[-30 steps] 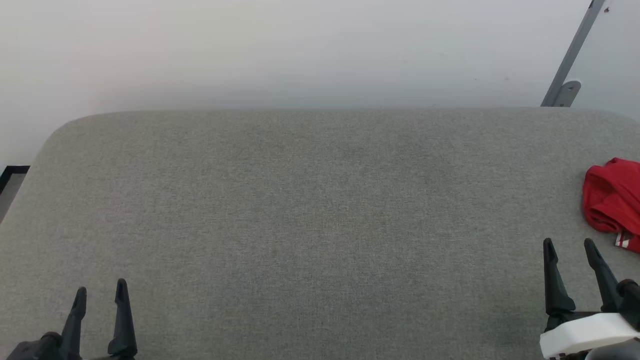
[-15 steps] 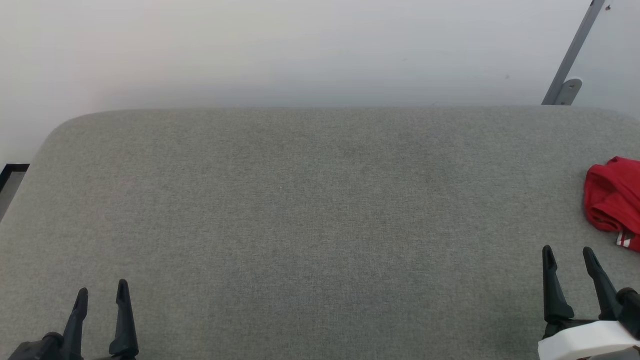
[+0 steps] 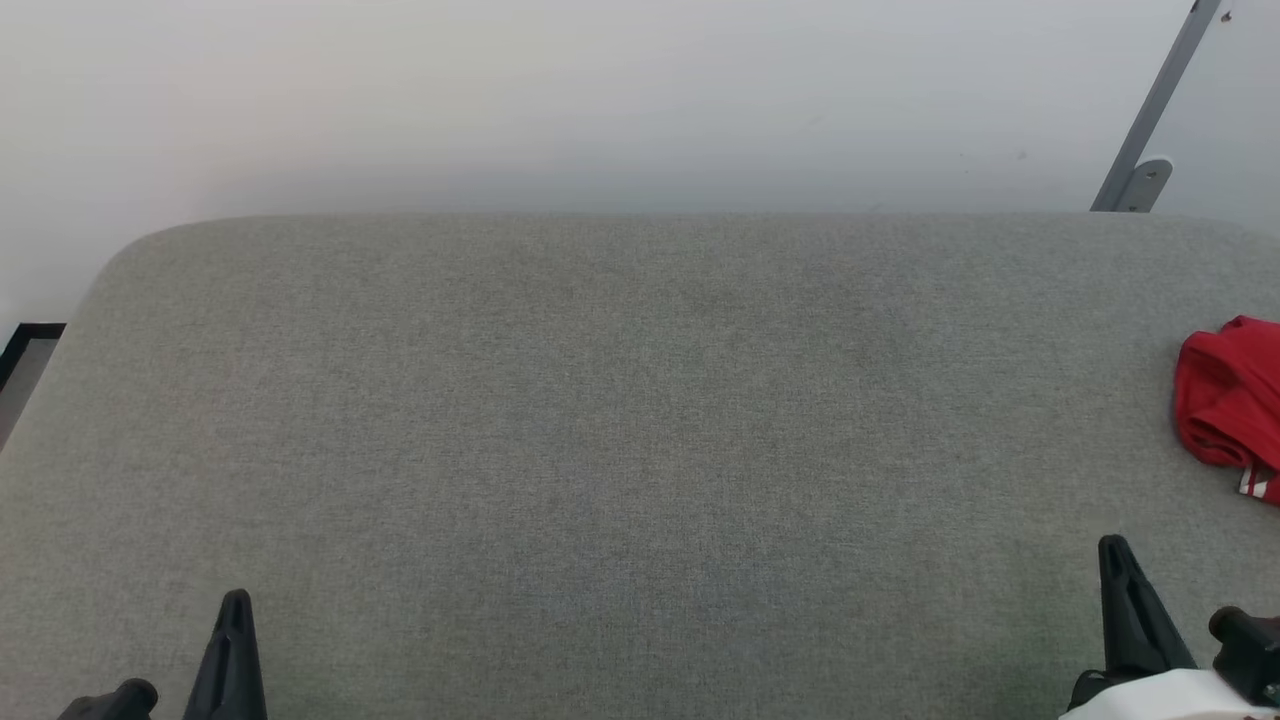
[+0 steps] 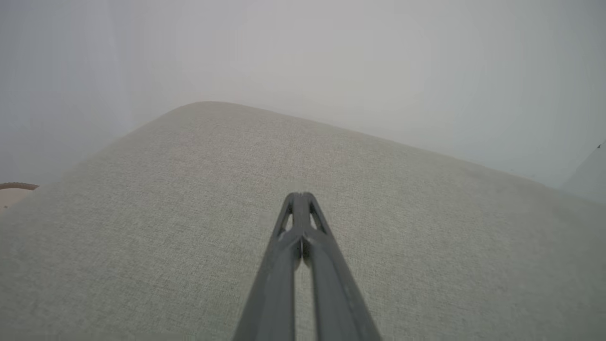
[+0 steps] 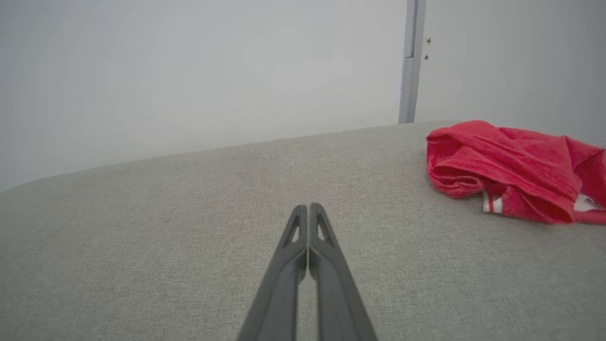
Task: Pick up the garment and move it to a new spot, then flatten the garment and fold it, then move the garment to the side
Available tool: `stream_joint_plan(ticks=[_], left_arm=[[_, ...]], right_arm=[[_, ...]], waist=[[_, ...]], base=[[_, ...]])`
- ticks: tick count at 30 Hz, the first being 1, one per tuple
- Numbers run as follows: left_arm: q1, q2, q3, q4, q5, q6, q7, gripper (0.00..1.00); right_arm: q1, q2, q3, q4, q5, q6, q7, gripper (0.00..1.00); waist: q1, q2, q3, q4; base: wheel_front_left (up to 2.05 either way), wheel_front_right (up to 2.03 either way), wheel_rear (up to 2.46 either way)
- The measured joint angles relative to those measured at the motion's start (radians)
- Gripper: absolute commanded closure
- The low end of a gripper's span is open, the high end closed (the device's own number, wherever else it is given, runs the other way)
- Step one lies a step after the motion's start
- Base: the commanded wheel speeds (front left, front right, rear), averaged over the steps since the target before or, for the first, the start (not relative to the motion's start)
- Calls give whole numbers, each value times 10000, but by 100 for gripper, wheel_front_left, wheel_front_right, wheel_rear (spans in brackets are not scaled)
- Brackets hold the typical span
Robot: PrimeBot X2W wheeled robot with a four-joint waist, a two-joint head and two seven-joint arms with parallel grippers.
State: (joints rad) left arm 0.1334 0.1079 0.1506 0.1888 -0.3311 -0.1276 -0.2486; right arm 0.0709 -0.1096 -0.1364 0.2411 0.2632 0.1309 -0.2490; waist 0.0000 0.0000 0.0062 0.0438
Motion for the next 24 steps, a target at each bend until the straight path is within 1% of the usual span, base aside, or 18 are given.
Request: stream_joint_plan(ticks=[13, 24], left_arm=[[-253, -98, -46, 113, -2240, 0, 631, 100], [-543, -161, -100, 178, -3795, 0, 1062, 100]], right_arm=[[-204, 96, 23, 31, 2288, 0, 614, 100], [-417, 163, 58, 23, 3998, 0, 1053, 100]], waist=[[0, 0, -3, -46], [0, 0, -6, -85]], base=[[0, 0, 0], [0, 0, 0]])
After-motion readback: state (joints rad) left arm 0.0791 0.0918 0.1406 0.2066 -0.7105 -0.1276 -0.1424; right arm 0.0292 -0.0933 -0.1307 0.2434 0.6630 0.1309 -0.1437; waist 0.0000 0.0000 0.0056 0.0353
